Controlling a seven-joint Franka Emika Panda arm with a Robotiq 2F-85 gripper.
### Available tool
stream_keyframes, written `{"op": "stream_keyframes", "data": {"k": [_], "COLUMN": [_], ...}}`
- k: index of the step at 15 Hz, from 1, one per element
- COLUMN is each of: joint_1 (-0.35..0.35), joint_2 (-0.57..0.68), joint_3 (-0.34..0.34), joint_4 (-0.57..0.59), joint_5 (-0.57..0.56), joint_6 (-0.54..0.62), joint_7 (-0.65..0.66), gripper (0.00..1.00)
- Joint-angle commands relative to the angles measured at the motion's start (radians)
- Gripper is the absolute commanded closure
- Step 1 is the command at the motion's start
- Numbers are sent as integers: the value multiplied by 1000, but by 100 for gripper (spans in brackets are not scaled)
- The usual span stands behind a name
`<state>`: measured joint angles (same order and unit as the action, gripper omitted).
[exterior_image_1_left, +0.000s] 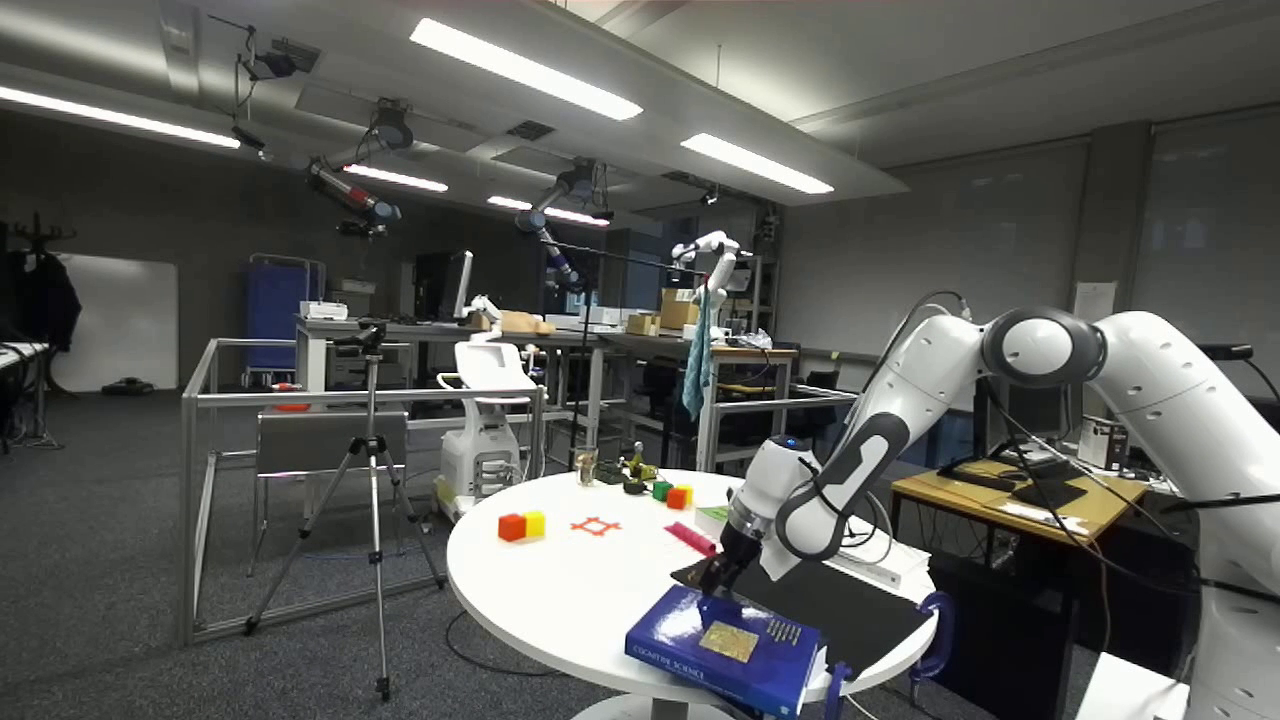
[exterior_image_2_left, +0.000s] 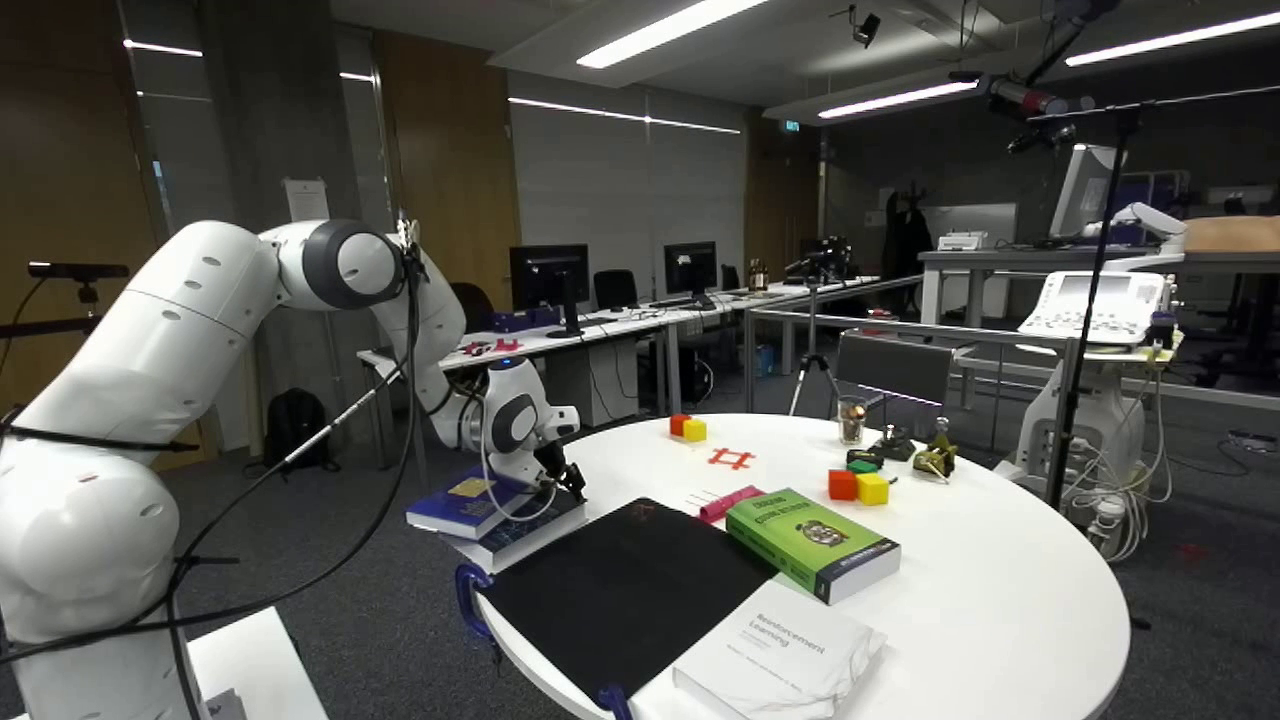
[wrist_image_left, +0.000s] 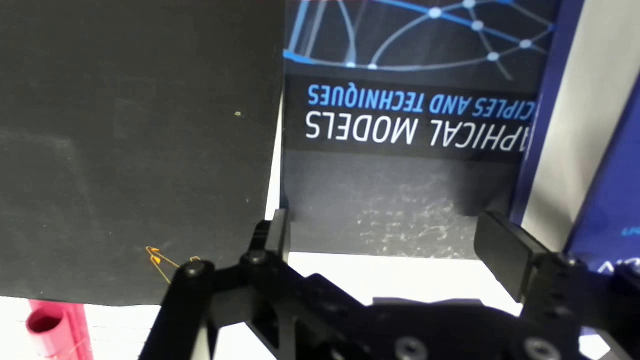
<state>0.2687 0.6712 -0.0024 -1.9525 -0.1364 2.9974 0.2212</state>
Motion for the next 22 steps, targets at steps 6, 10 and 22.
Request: {"op": "stream_keyframes", "data": {"k": [6,10,22], "joint_1": [0,0,2], "joint_2": [5,7,3], "joint_3": [27,31,26], "joint_4": [2,3,0], "joint_5": [27,27,27], "joint_6": [12,10,8], "joint_7": [-48,-49,-47], "gripper": [0,0,0]}}
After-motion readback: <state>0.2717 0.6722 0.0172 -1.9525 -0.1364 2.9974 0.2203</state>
